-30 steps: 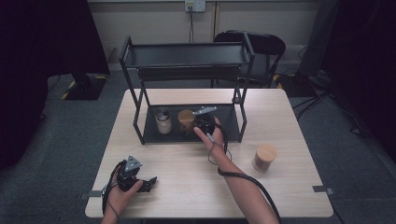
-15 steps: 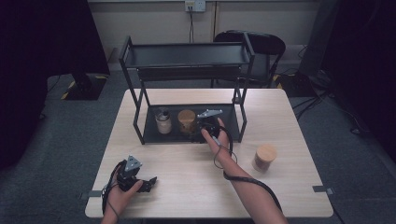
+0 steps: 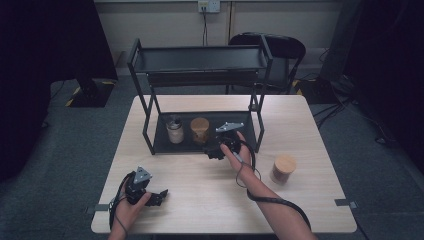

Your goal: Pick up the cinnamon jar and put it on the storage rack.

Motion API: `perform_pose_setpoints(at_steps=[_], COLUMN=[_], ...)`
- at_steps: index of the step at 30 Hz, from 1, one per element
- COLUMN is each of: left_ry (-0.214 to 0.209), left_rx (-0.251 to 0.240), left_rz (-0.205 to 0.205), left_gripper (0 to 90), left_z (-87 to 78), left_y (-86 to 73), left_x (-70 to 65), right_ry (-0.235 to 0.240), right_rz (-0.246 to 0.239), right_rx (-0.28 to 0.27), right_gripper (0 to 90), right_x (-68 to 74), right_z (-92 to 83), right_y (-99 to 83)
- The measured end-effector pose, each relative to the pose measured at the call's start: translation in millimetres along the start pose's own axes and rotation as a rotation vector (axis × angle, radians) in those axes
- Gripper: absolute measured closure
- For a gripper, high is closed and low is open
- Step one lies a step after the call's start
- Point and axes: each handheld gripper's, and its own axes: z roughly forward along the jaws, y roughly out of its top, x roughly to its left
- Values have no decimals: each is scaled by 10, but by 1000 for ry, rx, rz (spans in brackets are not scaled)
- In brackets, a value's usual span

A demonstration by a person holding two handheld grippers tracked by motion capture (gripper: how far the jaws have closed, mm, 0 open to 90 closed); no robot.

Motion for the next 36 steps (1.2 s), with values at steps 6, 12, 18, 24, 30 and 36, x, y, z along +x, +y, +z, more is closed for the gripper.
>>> perform_pose_setpoints(at_steps=[6, 12, 18, 24, 30, 36], left_ry=[0, 0, 0, 0, 0, 0], left_rx=[0, 0, 0, 0, 0, 0], left_rz=[0, 0, 0, 0, 0, 0], left_gripper=[1, 1, 1, 1, 1, 1], left_z=[0, 0, 0, 0, 0, 0], left_y=[0, 0, 0, 0, 0, 0], left_x=[0, 0, 0, 0, 0, 0], right_ry=[17, 31, 38, 40, 39, 44], right_rz=[-11, -21, -20, -37, -32, -44], right_rx=[-1, 9, 13, 26, 15, 16], right_gripper=[23, 25, 25, 26, 26, 27], right_x=[33, 81, 97, 116, 62, 15], right_z=[-76, -160, -211, -334, -460, -532], right_y=[-62, -166, -246, -328, -410, -500])
